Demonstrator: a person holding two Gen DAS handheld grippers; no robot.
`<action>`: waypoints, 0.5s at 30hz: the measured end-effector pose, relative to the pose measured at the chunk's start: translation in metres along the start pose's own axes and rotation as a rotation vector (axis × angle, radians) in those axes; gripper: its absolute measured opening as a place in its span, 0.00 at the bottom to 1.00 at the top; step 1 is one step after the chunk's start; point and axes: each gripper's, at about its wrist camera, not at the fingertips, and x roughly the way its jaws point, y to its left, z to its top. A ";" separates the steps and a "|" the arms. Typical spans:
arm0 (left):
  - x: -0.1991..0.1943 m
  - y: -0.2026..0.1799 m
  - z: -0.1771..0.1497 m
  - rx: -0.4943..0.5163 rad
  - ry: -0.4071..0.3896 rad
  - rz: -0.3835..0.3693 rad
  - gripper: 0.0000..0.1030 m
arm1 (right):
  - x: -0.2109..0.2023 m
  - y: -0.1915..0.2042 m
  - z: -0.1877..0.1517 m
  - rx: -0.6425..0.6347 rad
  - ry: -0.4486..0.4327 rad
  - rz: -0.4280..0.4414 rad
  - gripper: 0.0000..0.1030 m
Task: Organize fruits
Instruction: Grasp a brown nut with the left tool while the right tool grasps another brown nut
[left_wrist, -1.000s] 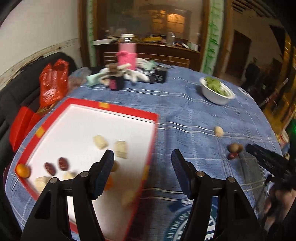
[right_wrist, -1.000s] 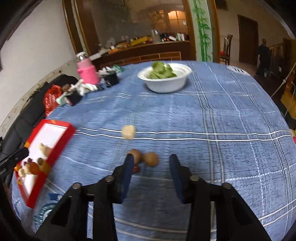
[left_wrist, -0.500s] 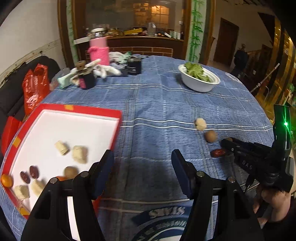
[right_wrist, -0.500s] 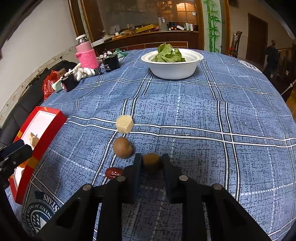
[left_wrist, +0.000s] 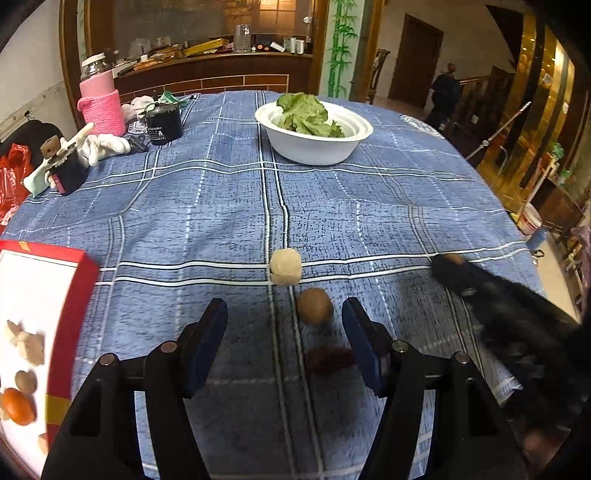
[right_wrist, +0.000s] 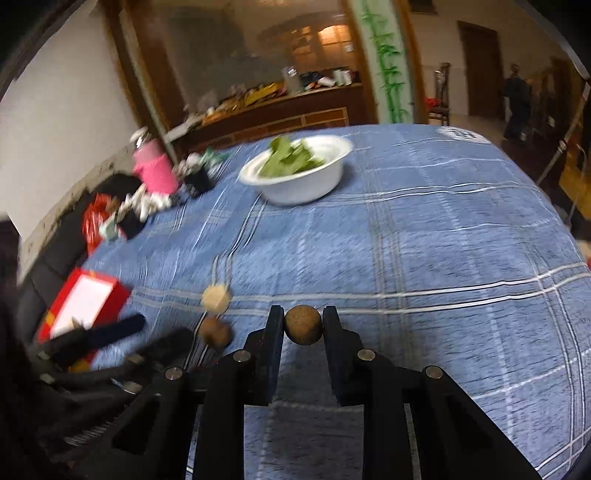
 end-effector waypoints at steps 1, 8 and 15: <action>0.005 -0.003 0.000 -0.007 0.007 -0.007 0.61 | -0.003 -0.005 0.002 0.019 -0.009 0.002 0.22; 0.023 -0.012 -0.004 0.026 0.016 0.043 0.19 | -0.008 -0.008 0.006 0.038 -0.021 0.035 0.22; -0.005 -0.008 -0.014 0.026 -0.026 0.060 0.19 | -0.013 -0.004 0.007 0.031 -0.033 0.053 0.22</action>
